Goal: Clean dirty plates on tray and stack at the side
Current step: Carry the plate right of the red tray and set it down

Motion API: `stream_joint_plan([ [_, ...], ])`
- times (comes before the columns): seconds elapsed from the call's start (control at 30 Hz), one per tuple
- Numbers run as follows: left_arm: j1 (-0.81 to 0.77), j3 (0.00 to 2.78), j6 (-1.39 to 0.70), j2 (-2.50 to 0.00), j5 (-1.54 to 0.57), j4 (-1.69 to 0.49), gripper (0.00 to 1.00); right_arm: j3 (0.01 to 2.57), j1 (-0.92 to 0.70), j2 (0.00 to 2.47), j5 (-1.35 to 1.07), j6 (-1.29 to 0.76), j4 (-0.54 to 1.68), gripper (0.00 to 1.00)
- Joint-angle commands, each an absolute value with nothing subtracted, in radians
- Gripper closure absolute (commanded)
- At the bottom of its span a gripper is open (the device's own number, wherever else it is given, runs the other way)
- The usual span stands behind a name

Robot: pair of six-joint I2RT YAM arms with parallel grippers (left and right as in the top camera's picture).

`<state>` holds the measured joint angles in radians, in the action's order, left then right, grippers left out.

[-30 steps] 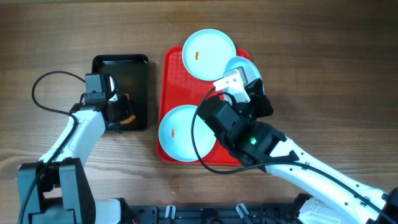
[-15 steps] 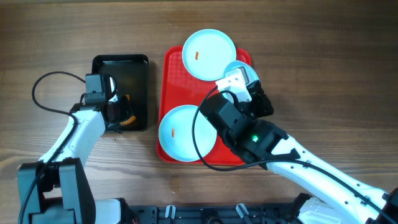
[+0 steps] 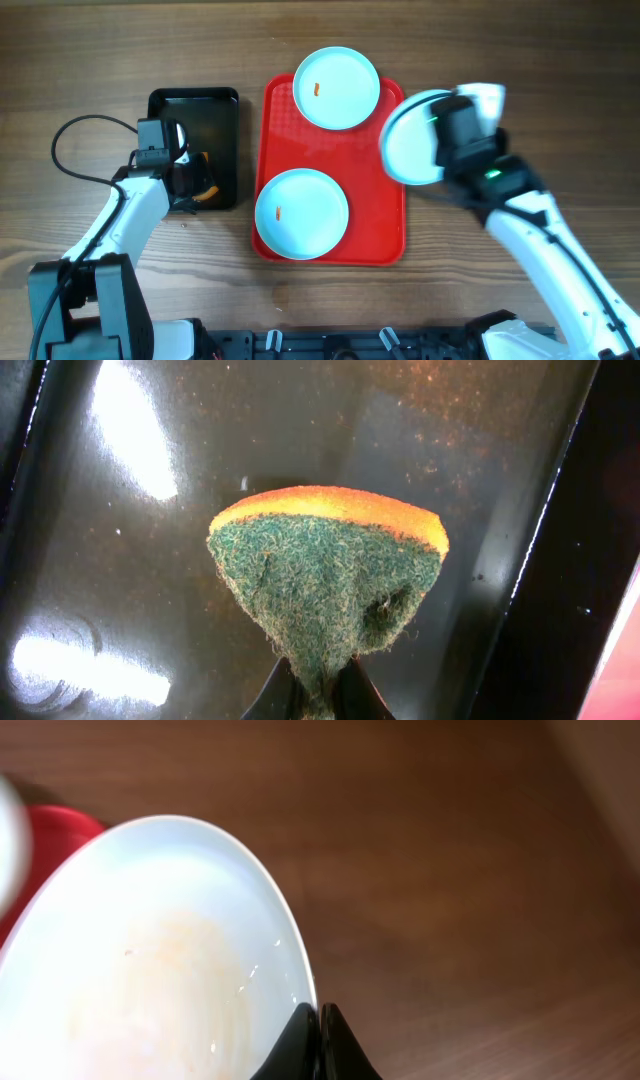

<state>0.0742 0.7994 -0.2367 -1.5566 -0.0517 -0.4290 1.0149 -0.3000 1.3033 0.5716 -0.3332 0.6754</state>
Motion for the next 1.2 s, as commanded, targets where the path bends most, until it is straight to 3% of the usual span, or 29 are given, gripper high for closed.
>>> stream_joint_plan([
  [0.0, 0.081, 0.797, -0.216, -1.556, -0.063, -0.426, 0.96, 1.006, -0.099, 1.287, 0.337, -0.424, 0.729, 0.96],
  [0.23, 0.081, 0.797, -0.216, -1.556, -0.063, -0.424, 0.96, 1.005, 0.216, 1.355, 0.252, -0.456, 0.759, 0.96],
  [0.5, 0.081, 0.797, -0.216, -1.556, -0.063, -0.422, 0.96, 1.005, 0.35, 1.506, 0.243, -0.498, 0.753, 0.94],
  [0.6, 0.081, 0.797, -0.216, -1.556, -0.063, -0.422, 0.96, 1.007, 0.351, 1.516, 0.234, -0.494, 0.754, 0.8],
  [0.7, 0.081, 0.797, -0.216, -1.556, -0.064, -0.422, 0.96, 1.028, 0.351, 1.487, 0.126, -0.448, 0.757, 0.76],
  [0.8, 0.081, 0.797, -0.216, -1.556, -0.064, -0.422, 0.93, 1.044, 0.348, 1.42, -0.171, -0.329, 0.746, 0.7],
  [0.87, 0.081, 0.797, -0.216, -1.556, -0.065, -0.422, 0.91, 1.044, 0.327, 1.367, -0.426, -0.199, 0.727, 0.48],
  [1.0, 0.081, 0.799, -0.216, -1.555, -0.11, -0.421, 0.87, 1.044, 0.207, 1.286, -0.645, -0.1, 0.755, 0.46],
  [1.1, 0.081, 0.801, -0.216, -1.55, -0.112, -0.422, 0.7, 1.041, 0.076, 1.272, -0.643, -0.073, 0.8, 0.46],
  [1.17, 0.081, 0.805, -0.216, -1.536, -0.12, -0.428, 0.65, 1.034, -0.041, 1.277, -0.613, -0.071, 0.823, 0.47],
])
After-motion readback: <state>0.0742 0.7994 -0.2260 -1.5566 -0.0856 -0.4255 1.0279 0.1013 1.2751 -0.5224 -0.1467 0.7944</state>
